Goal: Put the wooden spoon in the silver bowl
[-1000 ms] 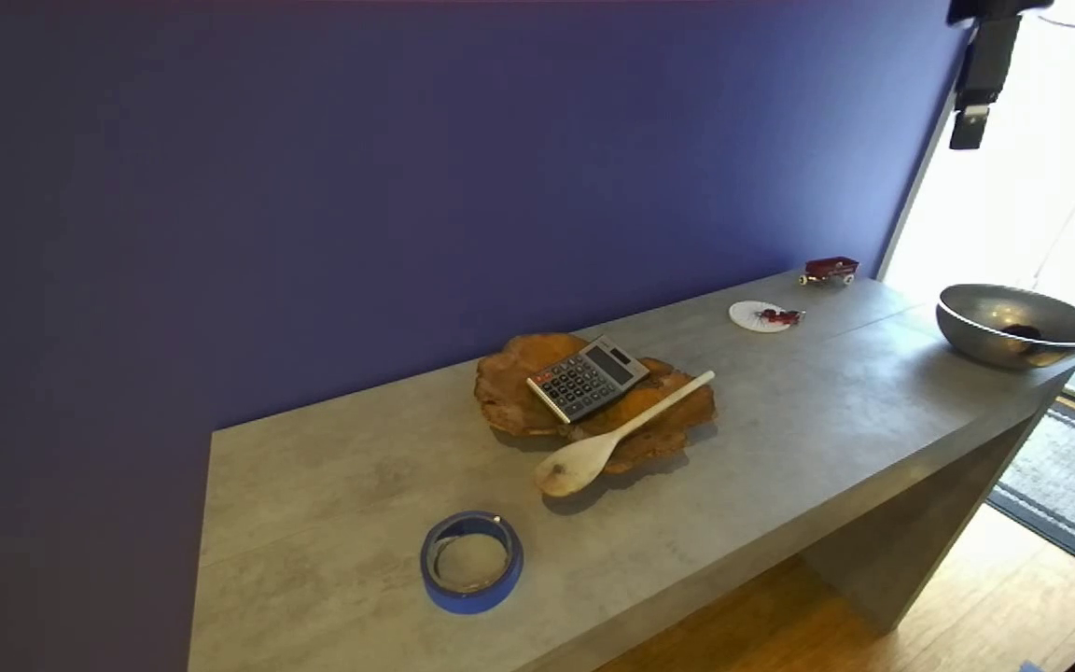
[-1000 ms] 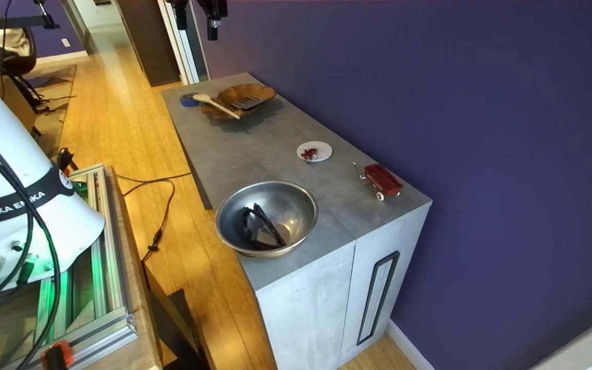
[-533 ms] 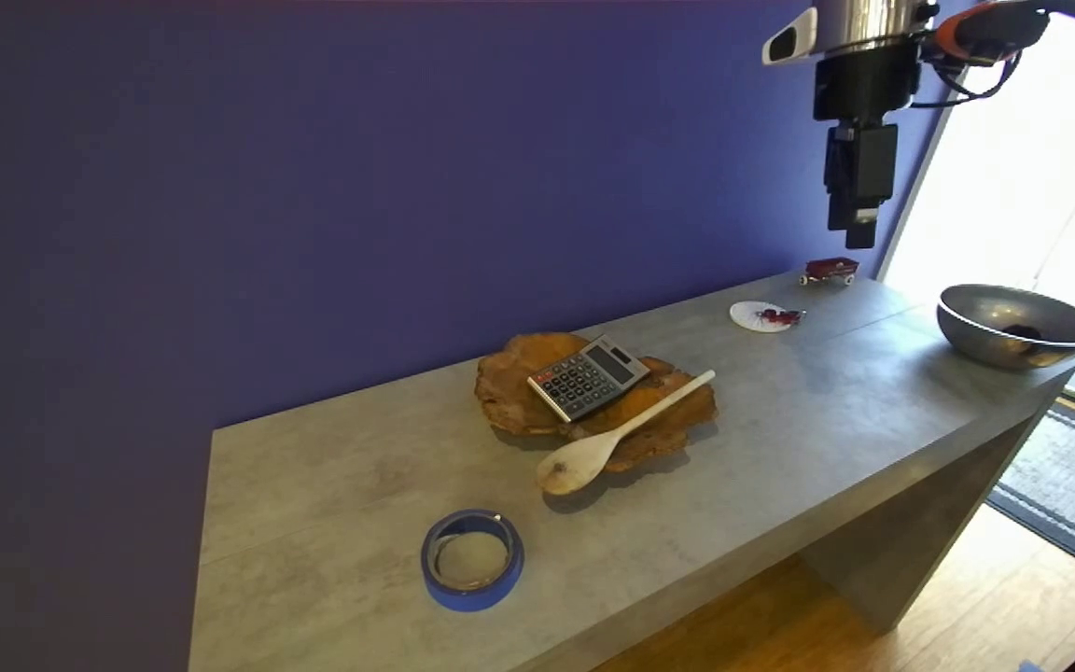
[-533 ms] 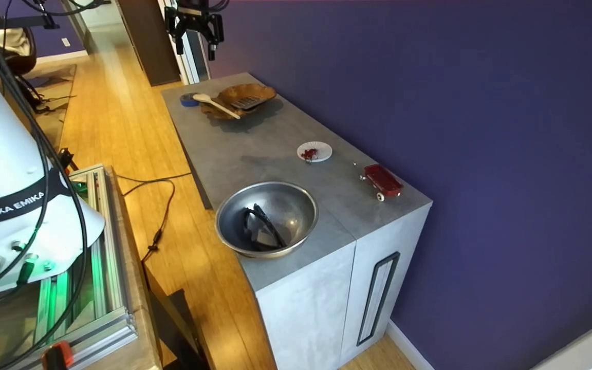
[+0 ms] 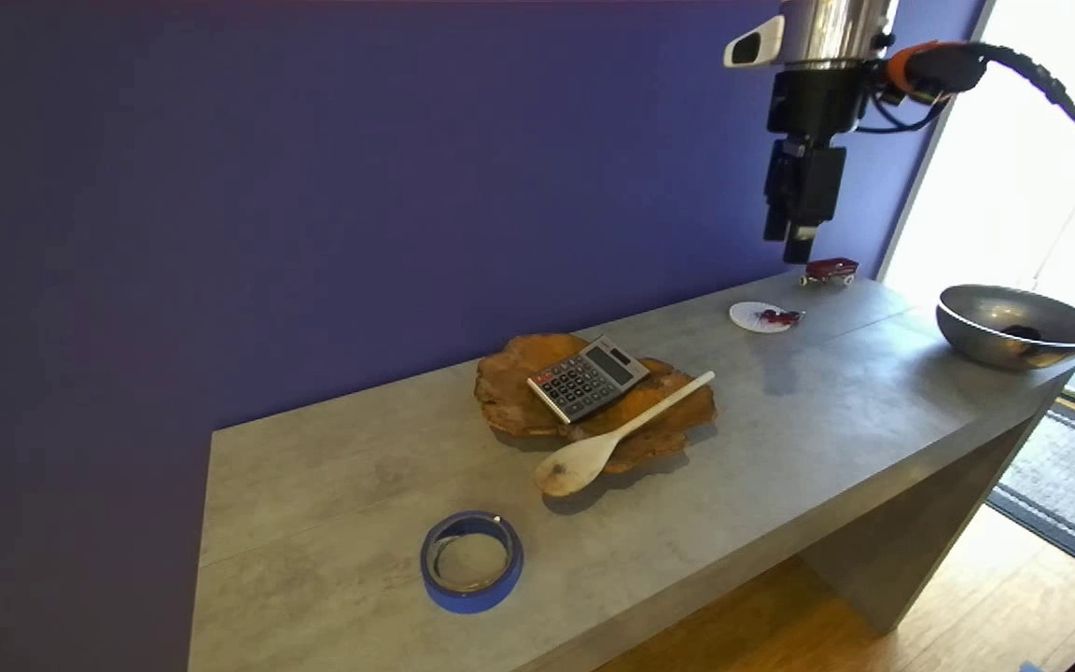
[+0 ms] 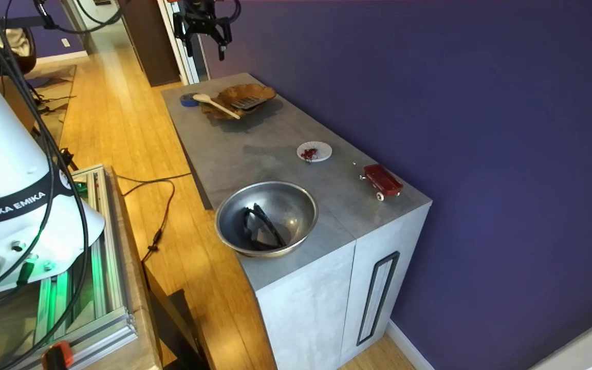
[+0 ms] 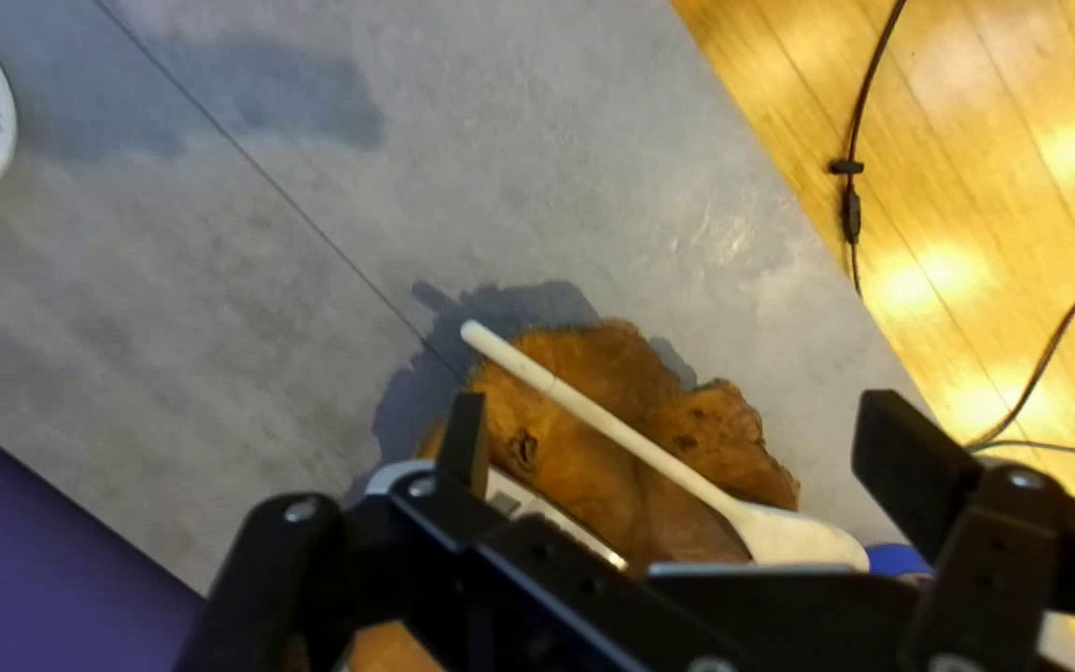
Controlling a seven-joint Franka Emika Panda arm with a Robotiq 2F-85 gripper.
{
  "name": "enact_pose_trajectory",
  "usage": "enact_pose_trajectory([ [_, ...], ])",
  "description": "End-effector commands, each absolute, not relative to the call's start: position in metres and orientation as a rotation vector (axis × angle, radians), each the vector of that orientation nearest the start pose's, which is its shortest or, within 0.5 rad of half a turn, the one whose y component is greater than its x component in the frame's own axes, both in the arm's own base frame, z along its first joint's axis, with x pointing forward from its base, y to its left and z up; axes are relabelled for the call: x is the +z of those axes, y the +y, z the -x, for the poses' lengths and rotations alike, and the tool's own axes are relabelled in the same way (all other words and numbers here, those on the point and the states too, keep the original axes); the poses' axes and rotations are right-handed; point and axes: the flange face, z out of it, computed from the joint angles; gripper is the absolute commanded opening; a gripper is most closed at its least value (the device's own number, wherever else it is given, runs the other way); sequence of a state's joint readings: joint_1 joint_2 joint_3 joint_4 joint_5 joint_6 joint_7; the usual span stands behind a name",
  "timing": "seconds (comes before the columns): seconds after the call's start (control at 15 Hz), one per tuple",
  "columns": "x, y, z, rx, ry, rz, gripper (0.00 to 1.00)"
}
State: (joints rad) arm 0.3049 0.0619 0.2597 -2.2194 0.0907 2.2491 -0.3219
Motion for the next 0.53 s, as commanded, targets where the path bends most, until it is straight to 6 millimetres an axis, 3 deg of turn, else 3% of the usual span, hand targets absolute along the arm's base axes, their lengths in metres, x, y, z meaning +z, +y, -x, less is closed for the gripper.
enact_pose_trajectory([
  [0.0, 0.304, 0.347, -0.457, -0.102, -1.447, 2.653, 1.00],
  [0.2, 0.264, 0.385, -0.460, -0.163, -1.614, 2.487, 1.00],
  [0.33, 0.233, 0.394, -0.473, -0.142, -1.731, 2.376, 1.00],
  [0.4, 0.257, 0.384, -0.451, -0.133, -1.640, 2.470, 1.00],
  [0.47, 0.245, 0.387, -0.454, -0.117, -1.643, 2.455, 1.00],
])
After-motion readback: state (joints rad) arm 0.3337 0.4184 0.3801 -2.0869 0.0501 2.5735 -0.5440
